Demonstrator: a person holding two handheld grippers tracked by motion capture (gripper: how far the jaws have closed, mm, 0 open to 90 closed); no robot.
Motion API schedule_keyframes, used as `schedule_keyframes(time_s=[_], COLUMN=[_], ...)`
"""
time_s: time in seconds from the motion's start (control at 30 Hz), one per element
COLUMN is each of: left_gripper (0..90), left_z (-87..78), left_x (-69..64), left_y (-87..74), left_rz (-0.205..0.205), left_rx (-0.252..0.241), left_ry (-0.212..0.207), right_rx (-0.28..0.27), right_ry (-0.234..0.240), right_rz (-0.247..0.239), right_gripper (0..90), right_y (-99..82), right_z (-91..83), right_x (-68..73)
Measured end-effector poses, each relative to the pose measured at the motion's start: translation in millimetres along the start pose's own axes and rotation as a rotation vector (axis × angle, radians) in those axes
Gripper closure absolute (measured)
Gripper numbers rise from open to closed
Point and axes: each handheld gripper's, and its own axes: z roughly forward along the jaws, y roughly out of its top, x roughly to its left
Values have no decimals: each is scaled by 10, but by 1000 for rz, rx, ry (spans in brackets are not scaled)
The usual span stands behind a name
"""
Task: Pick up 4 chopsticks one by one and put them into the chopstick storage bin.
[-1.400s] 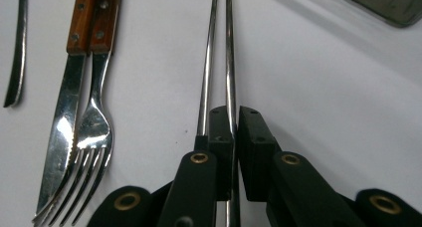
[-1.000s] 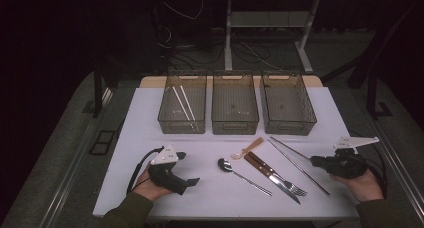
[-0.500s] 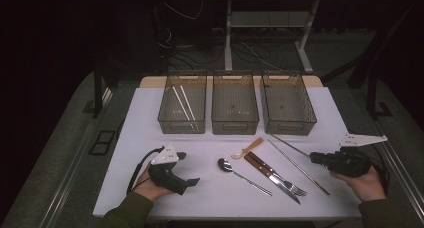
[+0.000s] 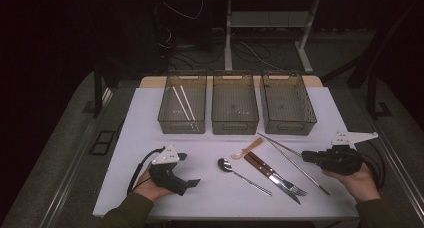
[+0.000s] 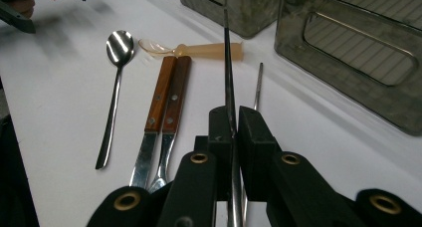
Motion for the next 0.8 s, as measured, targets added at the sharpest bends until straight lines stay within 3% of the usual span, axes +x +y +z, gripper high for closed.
schedule_keyframes(time_s=[0.8], left_gripper=[0], left_z=[4], left_x=[12], left_y=[-11], left_rz=[-17], left_rx=[16], left_ry=[27], right_rx=[-32], right_ry=[50], right_rz=[-29], right_gripper=[851], right_y=[291], right_z=[179], right_x=[123])
